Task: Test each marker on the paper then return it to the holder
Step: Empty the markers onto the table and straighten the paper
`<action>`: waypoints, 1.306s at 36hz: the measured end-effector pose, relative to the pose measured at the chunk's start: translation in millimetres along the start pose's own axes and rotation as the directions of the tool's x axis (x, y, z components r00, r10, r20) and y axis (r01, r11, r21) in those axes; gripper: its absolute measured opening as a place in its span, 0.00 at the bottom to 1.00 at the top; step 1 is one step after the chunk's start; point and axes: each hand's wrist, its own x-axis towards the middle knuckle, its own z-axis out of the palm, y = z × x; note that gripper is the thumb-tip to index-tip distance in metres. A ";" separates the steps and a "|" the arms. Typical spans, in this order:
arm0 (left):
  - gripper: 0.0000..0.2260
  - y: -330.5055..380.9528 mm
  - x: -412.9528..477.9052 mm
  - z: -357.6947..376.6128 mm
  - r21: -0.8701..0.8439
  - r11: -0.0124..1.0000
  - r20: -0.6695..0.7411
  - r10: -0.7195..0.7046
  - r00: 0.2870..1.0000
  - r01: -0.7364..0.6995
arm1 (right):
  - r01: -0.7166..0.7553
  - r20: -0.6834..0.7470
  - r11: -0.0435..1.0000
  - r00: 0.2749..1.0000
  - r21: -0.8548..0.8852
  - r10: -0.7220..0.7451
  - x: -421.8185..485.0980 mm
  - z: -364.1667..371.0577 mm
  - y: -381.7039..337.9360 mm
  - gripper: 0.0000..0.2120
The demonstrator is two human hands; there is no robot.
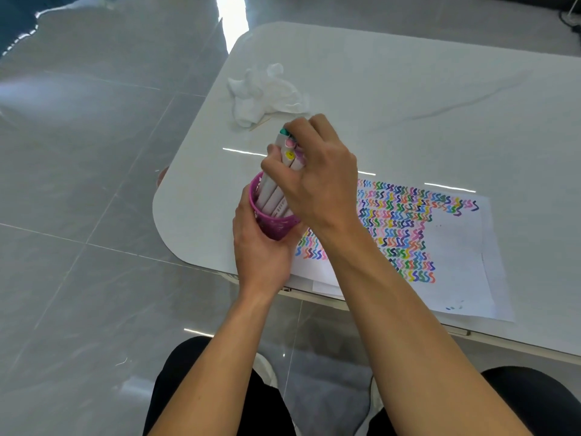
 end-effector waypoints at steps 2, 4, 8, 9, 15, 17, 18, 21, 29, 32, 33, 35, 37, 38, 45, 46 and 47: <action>0.42 -0.1 1.2 0.0 -0.019 1.000 0.004 -0.002 1.000 0.002 | -0.027 -0.043 0.999 0.999 0.039 0.028 3.4 -5.2 0.1 0.10; 0.42 -0.6 3.0 -0.2 -0.023 1.000 0.004 0.009 1.000 -0.009 | -0.060 -0.079 0.995 0.995 0.078 0.066 6.0 -9.6 1.9 0.09; 0.43 -3.0 6.4 -2.0 -0.018 1.000 0.014 0.015 1.000 -0.015 | -0.136 -0.147 0.976 0.976 0.168 0.161 10.5 -17.9 6.8 0.06; 0.43 -3.4 7.2 -2.2 -0.017 1.000 0.016 0.013 1.000 -0.013 | -0.157 -0.155 0.969 0.970 0.191 0.188 11.2 -19.7 8.1 0.05; 0.44 -5.1 11.6 -5.6 -0.038 0.999 0.029 0.014 0.999 -0.013 | -0.272 -0.178 0.908 0.924 0.317 0.339 16.6 -28.8 18.6 0.07; 0.44 -5.6 11.9 -7.3 -0.030 0.999 0.029 0.017 0.999 -0.016 | -0.316 -0.187 0.871 0.895 0.376 0.405 17.9 -31.9 24.2 0.08; 0.45 -5.7 11.9 -8.1 -0.026 1.000 0.031 0.017 0.999 -0.016 | -0.329 -0.187 0.856 0.884 0.400 0.427 18.2 -33.0 26.4 0.09; 0.45 -5.4 11.7 -9.4 -0.027 1.000 0.045 0.006 0.999 -0.005 | -0.358 -0.181 0.828 0.865 0.431 0.468 17.8 -35.2 31.4 0.10; 0.51 -6.6 5.5 -9.7 0.028 0.999 0.007 -0.038 0.999 0.037 | -0.433 -0.189 0.736 0.782 0.520 0.594 13.2 -40.9 47.7 0.11; 0.53 -9.1 0.3 -8.0 0.073 0.996 -0.025 -0.042 0.999 0.043 | -0.439 -0.203 0.738 0.773 0.513 0.601 12.0 -43.2 50.4 0.11; 0.53 -9.9 -1.6 -7.4 0.097 0.994 -0.039 -0.036 0.999 0.040 | -0.442 -0.203 0.738 0.772 0.509 0.602 11.5 -43.9 50.9 0.11; 0.51 -10.3 -6.6 -6.1 0.146 0.989 -0.076 -0.028 0.997 0.039 | -0.452 -0.201 0.738 0.769 0.502 0.607 10.4 -45.3 52.3 0.11; 0.47 -11.5 -13.3 -5.6 0.193 0.981 -0.129 0.002 0.992 0.023 | -0.461 -0.204 0.730 0.758 0.504 0.619 8.5 -46.5 54.6 0.11; 0.44 -11.6 -17.3 -5.2 0.217 0.976 -0.158 0.026 0.987 0.009 | -0.466 -0.208 0.727 0.752 0.504 0.626 7.3 -47.4 56.0 0.11; 0.26 -7.3 -37.8 5.0 0.332 0.942 -0.145 0.105 0.984 -0.051 | -0.485 -0.227 0.720 0.728 0.497 0.647 -0.5 -53.0 60.9 0.12; 0.25 -7.1 -39.9 6.7 0.349 0.935 -0.132 0.112 0.985 -0.059 | -0.485 -0.231 0.721 0.727 0.494 0.647 -1.1 -53.6 60.9 0.12; 0.24 -7.4 -42.1 8.3 0.363 0.930 -0.126 0.116 0.985 -0.064 | -0.483 -0.233 0.723 0.727 0.494 0.646 -1.4 -54.0 60.8 0.12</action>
